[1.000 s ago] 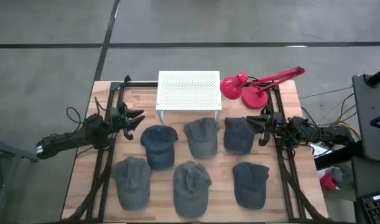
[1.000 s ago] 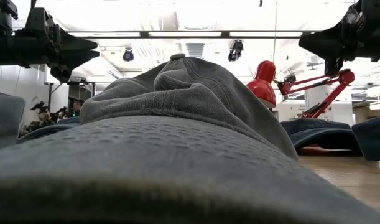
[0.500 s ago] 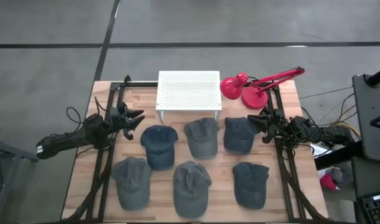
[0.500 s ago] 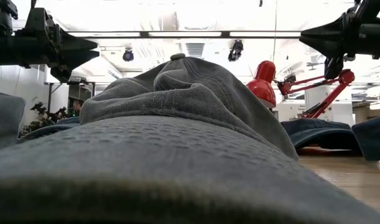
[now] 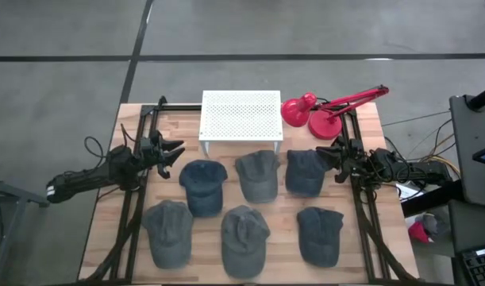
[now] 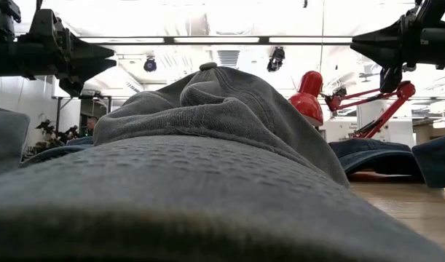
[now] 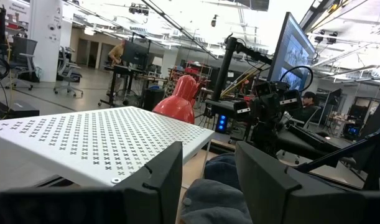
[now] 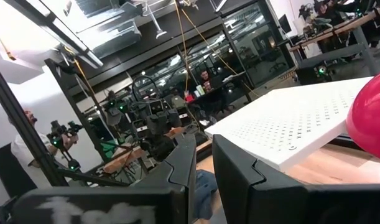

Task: Pick & Place hat
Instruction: Put the top right dark gray cap on the shelf

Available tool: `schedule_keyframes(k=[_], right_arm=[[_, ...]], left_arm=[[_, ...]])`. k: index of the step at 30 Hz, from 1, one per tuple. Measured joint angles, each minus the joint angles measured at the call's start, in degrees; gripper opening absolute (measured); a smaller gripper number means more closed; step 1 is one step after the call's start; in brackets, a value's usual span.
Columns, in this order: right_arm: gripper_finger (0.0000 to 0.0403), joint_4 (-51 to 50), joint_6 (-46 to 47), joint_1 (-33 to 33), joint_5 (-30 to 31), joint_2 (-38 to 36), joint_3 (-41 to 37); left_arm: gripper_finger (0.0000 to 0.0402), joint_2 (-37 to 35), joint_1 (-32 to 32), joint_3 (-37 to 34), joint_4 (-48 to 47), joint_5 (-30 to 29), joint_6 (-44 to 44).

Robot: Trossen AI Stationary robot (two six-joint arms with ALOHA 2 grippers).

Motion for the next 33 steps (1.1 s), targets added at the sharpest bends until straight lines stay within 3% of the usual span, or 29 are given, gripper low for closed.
schedule_keyframes(k=[7, 12, 17, 25, 28, 33], right_arm=[[0.0052, -0.15, 6.02, 0.02, -0.42, 3.1, 3.06], [0.0052, -3.55, 2.96, 1.18, -2.64, 12.87, 13.01], [0.0052, -24.71, 4.85, 1.55, -2.71, 27.65, 28.63], [0.0052, -62.67, 20.12, 1.53, -1.49, 52.66, 50.07], [0.0052, -69.92, 21.18, 1.53, -1.63, 59.39, 55.21], [0.0053, -73.45, 21.19, 1.53, -2.15, 67.12, 61.66]], left_arm=[[0.0151, -0.01, -0.02, 0.01, 0.0, 0.0, 0.0], [0.0152, -0.02, 0.01, 0.0, -0.04, -0.01, 0.0], [0.0151, -0.02, -0.02, 0.0, -0.09, 0.0, 0.0], [0.0151, -0.02, -0.01, 0.01, -0.11, 0.0, 0.0], [0.0152, -0.02, -0.01, 0.0, -0.27, 0.0, 0.0], [0.0152, -0.02, -0.02, 0.0, -0.46, 0.0, 0.0]])
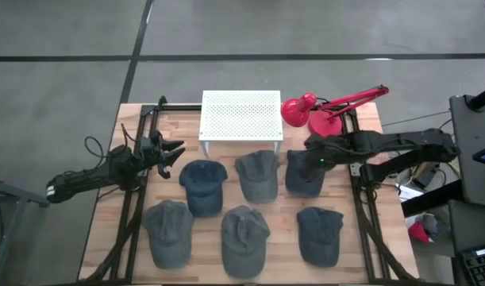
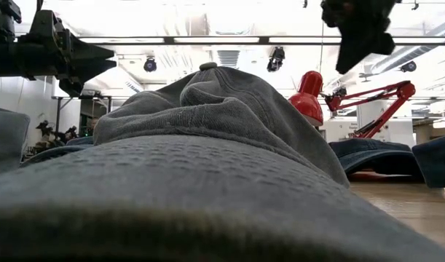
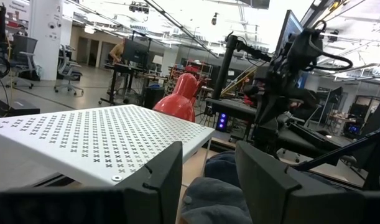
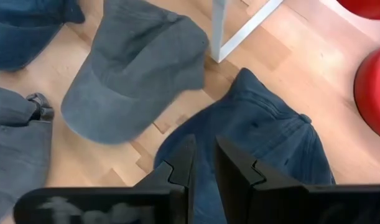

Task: Pick & Place hat
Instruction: Put the top right dark gray cap on the shelf

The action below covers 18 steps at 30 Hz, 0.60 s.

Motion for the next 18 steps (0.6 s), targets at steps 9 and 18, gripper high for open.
schedule_keyframes(k=[9, 18], right_arm=[[0.0133, -3.13, 2.48, 0.0, -3.85, 8.82, 5.68], [0.0229, -13.23, 28.8, 0.33, -9.14, 12.88, 0.86]], left_arm=[[0.0152, 0.01, 0.0, -0.01, -0.07, 0.0, 0.0], [0.0152, 0.0, 0.0, 0.0, -0.04, 0.0, 0.61]])
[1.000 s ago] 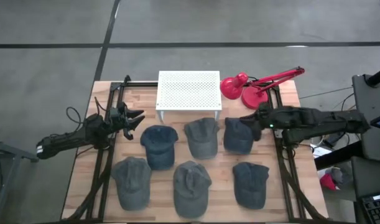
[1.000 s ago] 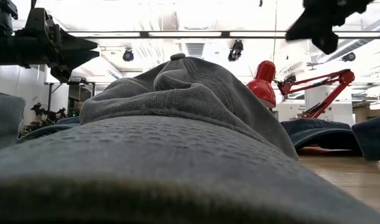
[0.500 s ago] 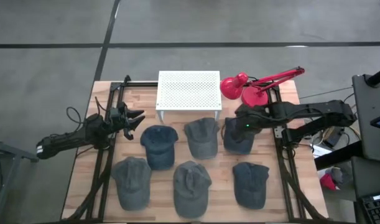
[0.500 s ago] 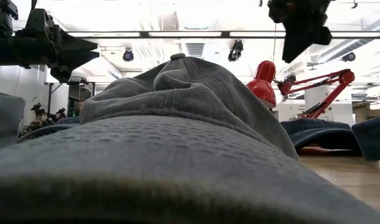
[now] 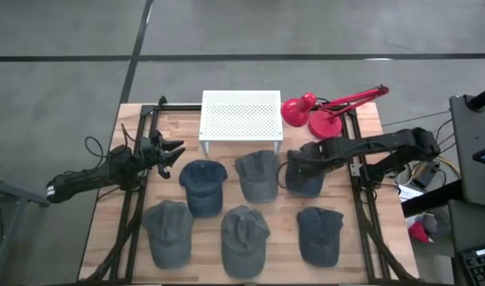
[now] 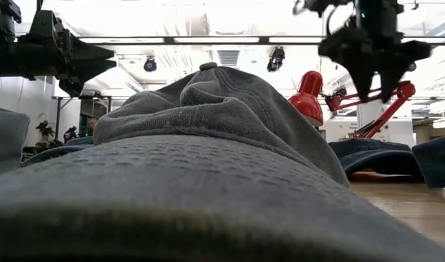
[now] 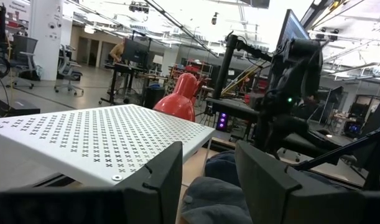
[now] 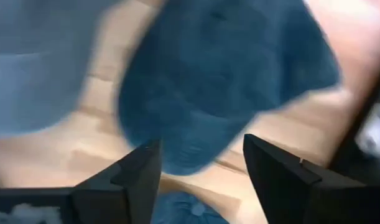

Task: Pick & Place hat
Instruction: Put the top right dark gray cap on the shelf

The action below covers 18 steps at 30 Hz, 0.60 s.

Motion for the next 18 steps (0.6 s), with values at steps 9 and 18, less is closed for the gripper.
schedule_keyframes(k=[9, 18], right_arm=[[0.0265, 1.41, 8.66, 0.04, 0.58, -2.06, -6.46], [0.029, 5.31, 16.75, -0.68, 3.86, -2.64, -9.48]], left_arm=[[0.0152, 0.01, 0.0, 0.01, 0.04, -0.04, 2.86], [0.0152, 0.02, 0.0, -0.01, 0.07, -0.26, 2.86]])
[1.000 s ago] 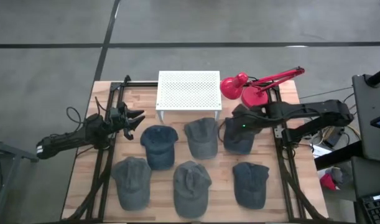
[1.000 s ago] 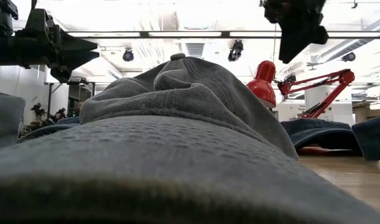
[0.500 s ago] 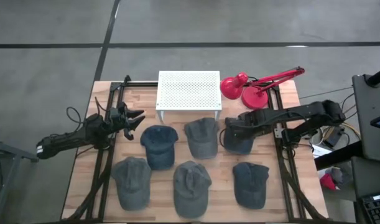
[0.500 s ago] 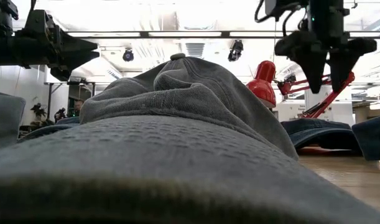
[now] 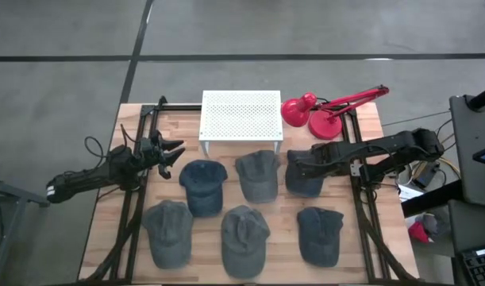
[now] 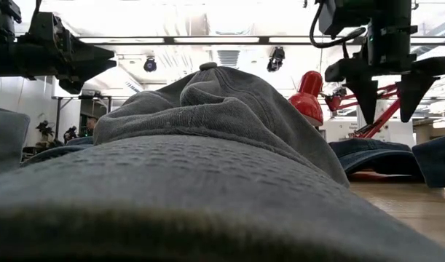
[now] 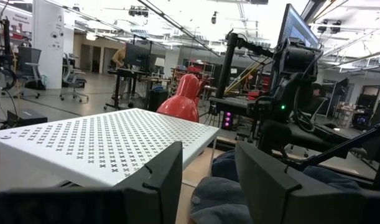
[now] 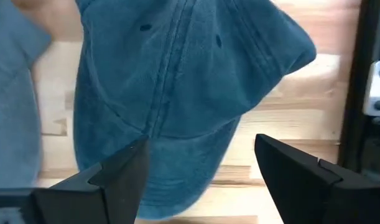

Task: Pick & Place hat
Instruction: Put the top right dark gray cap on the shelf

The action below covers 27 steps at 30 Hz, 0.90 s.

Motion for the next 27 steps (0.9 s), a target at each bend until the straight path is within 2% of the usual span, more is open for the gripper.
schedule_keyframes(k=[9, 18, 23, 27], right_arm=[[0.0317, 7.69, 1.53, -4.04, 3.96, 0.11, -5.55], [0.0331, 24.46, 1.11, -8.35, 4.56, 0.22, -15.41], [0.032, 27.72, 2.79, -8.39, 4.54, 0.2, -19.75], [0.0281, 28.52, 2.64, -8.39, 4.47, 0.11, -20.88]], left_arm=[[0.0152, 0.0, 0.0, 0.0, 0.0, 0.0, 0.09], [0.0152, -0.01, 0.01, 0.02, 0.0, 0.0, -0.35], [0.0152, -0.01, 0.0, 0.0, 0.0, 0.0, -1.33], [0.0152, -0.02, 0.0, 0.0, 0.0, 0.0, -1.43]])
